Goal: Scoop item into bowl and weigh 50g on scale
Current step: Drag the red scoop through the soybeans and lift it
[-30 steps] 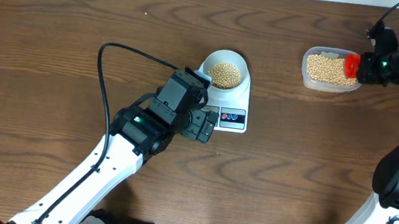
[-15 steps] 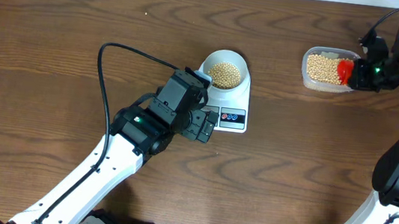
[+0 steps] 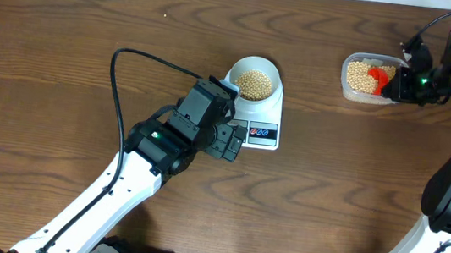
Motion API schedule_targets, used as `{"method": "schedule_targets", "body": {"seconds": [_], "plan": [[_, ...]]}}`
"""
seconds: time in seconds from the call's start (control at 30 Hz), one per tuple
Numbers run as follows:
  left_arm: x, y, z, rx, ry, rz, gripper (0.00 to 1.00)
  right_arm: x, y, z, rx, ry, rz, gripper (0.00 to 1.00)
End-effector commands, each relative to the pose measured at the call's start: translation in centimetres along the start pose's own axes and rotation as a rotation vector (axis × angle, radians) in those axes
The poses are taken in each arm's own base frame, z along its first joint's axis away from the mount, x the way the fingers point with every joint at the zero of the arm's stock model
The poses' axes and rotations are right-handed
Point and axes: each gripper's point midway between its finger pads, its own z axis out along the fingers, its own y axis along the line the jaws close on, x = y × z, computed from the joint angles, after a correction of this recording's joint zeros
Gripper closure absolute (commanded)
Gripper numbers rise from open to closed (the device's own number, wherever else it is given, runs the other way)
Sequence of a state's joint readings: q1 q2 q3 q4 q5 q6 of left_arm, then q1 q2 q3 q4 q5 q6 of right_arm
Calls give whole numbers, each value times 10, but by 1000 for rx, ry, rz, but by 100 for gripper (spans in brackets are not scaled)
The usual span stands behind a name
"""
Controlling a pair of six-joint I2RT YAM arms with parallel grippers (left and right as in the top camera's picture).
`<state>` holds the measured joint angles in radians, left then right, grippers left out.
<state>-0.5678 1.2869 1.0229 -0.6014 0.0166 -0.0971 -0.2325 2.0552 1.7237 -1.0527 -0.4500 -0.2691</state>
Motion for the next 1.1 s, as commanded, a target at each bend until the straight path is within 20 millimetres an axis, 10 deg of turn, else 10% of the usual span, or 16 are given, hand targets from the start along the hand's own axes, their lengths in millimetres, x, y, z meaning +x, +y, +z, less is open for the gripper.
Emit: {"method": "schedule_targets", "body": {"seconds": [0.0,0.57,1.07], "plan": [[-2,0,-1,-1,-6,10,0,-2,7,0,-99,-26,42,99],[-2,0,-1,-1,-5,10,0,-5,-6,-19,-282,-137,143,99],[-2,0,-1,-1,-6,10,0,-15,20,-60,-599,-288,109,99]]}}
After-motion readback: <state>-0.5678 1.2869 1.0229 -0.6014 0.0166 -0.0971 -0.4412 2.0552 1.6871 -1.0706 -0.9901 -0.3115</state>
